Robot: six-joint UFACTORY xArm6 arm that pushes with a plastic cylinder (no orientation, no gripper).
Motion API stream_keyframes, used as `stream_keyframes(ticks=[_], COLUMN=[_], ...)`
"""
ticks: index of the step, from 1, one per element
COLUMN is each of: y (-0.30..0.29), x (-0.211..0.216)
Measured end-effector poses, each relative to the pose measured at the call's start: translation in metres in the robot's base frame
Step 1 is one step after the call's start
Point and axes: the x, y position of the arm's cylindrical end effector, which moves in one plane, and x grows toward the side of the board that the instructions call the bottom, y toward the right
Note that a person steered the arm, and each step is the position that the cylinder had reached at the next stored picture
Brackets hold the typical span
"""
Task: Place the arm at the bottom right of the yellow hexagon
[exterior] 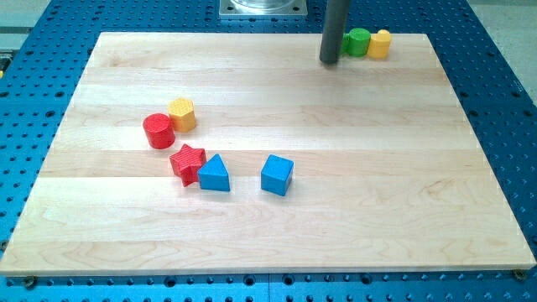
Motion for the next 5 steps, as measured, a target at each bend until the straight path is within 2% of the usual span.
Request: stream_keyframes(ticks=[1, 2, 3, 4, 5], y=[-0.006, -0.035, -0.055, -0.099, -0.145], x=[0.000, 0.055, 0.141, 0.169, 0.171])
